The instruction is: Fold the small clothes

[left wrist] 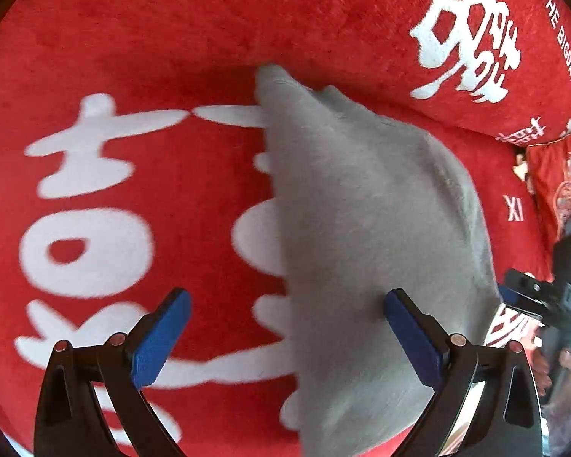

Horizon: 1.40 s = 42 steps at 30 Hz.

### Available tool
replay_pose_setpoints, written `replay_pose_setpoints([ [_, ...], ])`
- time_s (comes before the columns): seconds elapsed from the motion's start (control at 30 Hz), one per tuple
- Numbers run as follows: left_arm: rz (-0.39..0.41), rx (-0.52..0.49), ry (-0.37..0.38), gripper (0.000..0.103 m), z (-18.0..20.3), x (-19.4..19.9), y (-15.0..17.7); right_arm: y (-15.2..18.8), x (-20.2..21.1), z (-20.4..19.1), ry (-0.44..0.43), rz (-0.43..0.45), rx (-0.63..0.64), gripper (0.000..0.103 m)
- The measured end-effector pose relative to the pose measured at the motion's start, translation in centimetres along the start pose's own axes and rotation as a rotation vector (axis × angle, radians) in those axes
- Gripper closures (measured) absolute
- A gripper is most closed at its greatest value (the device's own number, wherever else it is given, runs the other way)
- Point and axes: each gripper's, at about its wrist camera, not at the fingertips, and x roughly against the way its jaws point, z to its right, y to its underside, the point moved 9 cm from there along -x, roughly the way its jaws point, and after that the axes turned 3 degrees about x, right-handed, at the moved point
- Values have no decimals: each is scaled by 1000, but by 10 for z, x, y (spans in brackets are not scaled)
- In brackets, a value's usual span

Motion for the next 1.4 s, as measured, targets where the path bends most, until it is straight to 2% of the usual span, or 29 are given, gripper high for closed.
replay_pose_setpoints([
  [0.17, -45, -6, 133, 1, 17, -19, -8, -13, -24, -3, -106, -61, -2, 24],
  [0.3, -70, -5, 175, 1, 27, -26, -5, -20, -38, -16, -173, -96, 55, 24],
  [0.47, -73, -17, 198, 1, 39, -30, -10, -25, -48, -31, -228, -113, 88, 22],
  [0.63, -67, -28, 164, 1, 47, -38, -13, -22, -56, -40, -273, -124, 81, 22],
  [0.67, -63, -26, 158, 3, 47, -37, -12, -22, -59, -41, -280, -120, 62, 22],
  [0.7, -55, -24, 147, 12, 47, -36, -12, -20, -57, -39, -274, -119, 42, 25],
  [0.73, -40, -26, 135, 23, 46, -33, -12, -20, -57, -38, -266, -119, 24, 44],
  [0.77, -25, -30, 138, 28, 46, -29, -13, -17, -59, -35, -250, -130, 6, 61],
  [0.8, -14, -35, 145, 39, 47, -25, -13, -14, -59, -34, -249, -133, -4, 71],
  [0.83, -3, -49, 150, 47, 48, -20, -12, -13, -57, -37, -256, -122, 1, 72],
  [0.93, 11, -83, 165, 56, 51, -9, -11, -6, -48, -54, -285, -96, 24, 73],
  [1.03, 21, -84, 185, 57, 50, 5, -9, 2, -39, -71, -336, -82, 6, 73],
  [1.2, 52, -100, 191, 57, 46, 40, 2, 23, -25, -101, -372, -74, 9, 73],
  [1.4, 53, -91, 169, 57, 13, 84, 34, 63, -29, -141, -398, -102, 2, 73],
])
